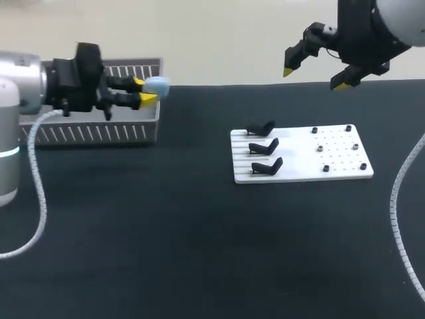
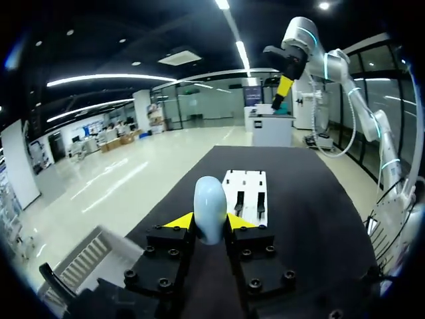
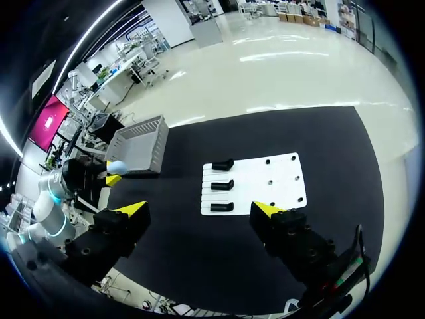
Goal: Pick up each earbud case from the left stands, insert the matching earbuds, close the lid, and place the case in the box.
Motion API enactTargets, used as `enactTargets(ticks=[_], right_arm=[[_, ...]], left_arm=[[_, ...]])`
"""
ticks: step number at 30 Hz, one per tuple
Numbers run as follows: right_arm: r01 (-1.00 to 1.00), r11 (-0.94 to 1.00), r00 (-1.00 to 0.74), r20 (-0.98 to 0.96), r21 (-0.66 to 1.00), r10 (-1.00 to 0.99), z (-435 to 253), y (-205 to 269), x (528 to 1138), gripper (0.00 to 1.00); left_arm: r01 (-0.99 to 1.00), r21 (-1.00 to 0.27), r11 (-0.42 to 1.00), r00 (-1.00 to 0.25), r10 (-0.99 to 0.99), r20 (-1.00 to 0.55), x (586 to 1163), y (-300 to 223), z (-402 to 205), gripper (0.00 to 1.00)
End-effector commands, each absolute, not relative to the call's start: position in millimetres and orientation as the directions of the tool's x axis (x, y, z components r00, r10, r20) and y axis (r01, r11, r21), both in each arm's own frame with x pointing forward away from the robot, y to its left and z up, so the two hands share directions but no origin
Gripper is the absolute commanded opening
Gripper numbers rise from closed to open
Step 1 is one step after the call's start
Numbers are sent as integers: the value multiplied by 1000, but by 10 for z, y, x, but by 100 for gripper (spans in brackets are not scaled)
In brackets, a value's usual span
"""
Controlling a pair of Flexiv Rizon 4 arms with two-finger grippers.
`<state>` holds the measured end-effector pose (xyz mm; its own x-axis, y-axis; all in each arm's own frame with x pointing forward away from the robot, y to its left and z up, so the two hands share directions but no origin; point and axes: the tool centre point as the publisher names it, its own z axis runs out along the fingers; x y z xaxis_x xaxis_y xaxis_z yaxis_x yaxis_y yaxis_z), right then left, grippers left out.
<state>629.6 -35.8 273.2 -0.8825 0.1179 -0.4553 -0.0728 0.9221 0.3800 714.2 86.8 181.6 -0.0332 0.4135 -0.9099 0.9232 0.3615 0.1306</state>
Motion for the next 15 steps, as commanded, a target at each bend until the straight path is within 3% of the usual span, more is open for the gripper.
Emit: enactTargets(ticks=[1, 5, 15], right_arm=[[-71, 922, -875, -467, 380, 125, 2718, -364, 6272, 100], [-71, 922, -875, -467, 380, 125, 2718, -364, 6272, 100], [-71, 922, -875, -467, 380, 125, 2718, -364, 6272, 100]], left_arm=[[814, 215, 539, -41, 424, -905, 7193, 1135, 1798, 0], [801, 257, 541, -64, 504, -862, 7492, 1343, 1731, 0], [770, 246, 589, -88, 480, -873, 8017, 2005, 1563, 0]])
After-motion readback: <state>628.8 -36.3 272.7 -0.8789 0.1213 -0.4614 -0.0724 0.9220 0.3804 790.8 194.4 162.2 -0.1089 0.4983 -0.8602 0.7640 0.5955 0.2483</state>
